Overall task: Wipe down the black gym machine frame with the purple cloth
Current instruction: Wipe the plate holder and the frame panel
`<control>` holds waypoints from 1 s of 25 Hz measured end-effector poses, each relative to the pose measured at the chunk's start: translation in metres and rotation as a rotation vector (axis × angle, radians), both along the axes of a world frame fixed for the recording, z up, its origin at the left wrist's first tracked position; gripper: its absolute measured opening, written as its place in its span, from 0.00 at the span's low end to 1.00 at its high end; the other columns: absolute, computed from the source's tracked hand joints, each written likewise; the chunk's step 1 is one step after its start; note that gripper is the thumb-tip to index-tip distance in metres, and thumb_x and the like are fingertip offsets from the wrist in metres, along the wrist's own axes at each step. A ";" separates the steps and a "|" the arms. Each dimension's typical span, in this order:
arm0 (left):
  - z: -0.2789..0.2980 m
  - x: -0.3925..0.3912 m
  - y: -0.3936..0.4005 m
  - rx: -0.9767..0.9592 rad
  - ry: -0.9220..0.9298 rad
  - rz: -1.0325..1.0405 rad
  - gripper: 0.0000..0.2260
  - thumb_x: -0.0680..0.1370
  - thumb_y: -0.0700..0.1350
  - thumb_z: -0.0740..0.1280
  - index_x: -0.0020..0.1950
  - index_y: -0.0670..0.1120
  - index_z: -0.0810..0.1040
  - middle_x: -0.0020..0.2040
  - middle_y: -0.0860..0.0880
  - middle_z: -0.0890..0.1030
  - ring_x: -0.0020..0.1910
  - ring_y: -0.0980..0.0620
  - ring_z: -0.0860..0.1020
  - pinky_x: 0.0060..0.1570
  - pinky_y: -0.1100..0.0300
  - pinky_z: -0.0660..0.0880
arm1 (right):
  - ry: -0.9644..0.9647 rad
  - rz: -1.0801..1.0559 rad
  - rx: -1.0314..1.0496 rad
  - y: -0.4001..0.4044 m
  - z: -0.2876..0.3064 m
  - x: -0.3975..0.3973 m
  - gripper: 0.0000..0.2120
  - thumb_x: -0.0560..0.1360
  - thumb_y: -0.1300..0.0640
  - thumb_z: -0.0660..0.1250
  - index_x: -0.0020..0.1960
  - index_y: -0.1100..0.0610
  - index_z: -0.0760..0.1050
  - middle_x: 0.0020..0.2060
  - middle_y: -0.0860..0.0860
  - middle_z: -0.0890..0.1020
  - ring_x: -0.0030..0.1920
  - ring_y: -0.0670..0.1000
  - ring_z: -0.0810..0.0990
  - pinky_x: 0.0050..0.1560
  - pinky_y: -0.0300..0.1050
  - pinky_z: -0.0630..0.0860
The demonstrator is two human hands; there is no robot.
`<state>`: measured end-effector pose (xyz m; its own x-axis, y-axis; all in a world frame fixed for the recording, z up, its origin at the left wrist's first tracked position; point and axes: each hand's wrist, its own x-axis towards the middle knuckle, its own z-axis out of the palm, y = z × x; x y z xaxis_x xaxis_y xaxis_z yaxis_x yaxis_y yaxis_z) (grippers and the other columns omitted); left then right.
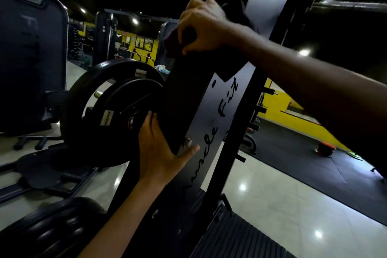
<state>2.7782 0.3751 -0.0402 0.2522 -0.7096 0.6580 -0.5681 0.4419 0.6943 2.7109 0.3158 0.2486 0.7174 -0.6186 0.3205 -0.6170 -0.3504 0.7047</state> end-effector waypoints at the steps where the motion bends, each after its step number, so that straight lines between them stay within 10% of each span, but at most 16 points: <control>1: -0.008 0.003 -0.002 -0.034 -0.060 0.021 0.55 0.61 0.74 0.65 0.76 0.40 0.53 0.76 0.41 0.56 0.74 0.43 0.56 0.71 0.43 0.60 | 0.071 0.005 0.037 0.003 -0.013 0.004 0.20 0.73 0.44 0.68 0.62 0.49 0.73 0.64 0.51 0.72 0.69 0.57 0.62 0.63 0.55 0.59; 6: -0.036 0.014 0.001 -0.099 -0.090 0.087 0.46 0.67 0.69 0.66 0.73 0.38 0.61 0.71 0.40 0.63 0.70 0.41 0.65 0.63 0.40 0.71 | 0.412 0.049 0.057 0.020 -0.029 -0.017 0.30 0.76 0.40 0.60 0.75 0.44 0.55 0.74 0.50 0.61 0.75 0.58 0.50 0.69 0.62 0.53; 9: -0.045 0.013 0.006 -0.106 -0.014 0.115 0.45 0.67 0.69 0.65 0.71 0.38 0.63 0.69 0.40 0.66 0.67 0.42 0.67 0.61 0.44 0.73 | 0.253 -0.016 0.007 0.019 -0.001 -0.029 0.33 0.77 0.45 0.62 0.76 0.40 0.48 0.76 0.52 0.57 0.75 0.59 0.49 0.69 0.67 0.53; 18: -0.044 0.017 0.012 0.311 0.042 0.131 0.56 0.59 0.67 0.75 0.76 0.41 0.53 0.74 0.41 0.60 0.72 0.42 0.61 0.67 0.41 0.66 | 0.234 0.189 0.059 0.027 -0.087 -0.016 0.22 0.76 0.39 0.58 0.70 0.39 0.66 0.70 0.46 0.69 0.72 0.58 0.59 0.60 0.54 0.62; 25: -0.043 0.022 0.017 0.330 -0.037 0.102 0.57 0.61 0.67 0.74 0.77 0.40 0.48 0.75 0.41 0.57 0.74 0.42 0.57 0.68 0.43 0.63 | 0.113 0.167 0.047 0.020 -0.034 -0.029 0.21 0.74 0.43 0.61 0.66 0.45 0.73 0.65 0.52 0.74 0.67 0.61 0.64 0.60 0.58 0.62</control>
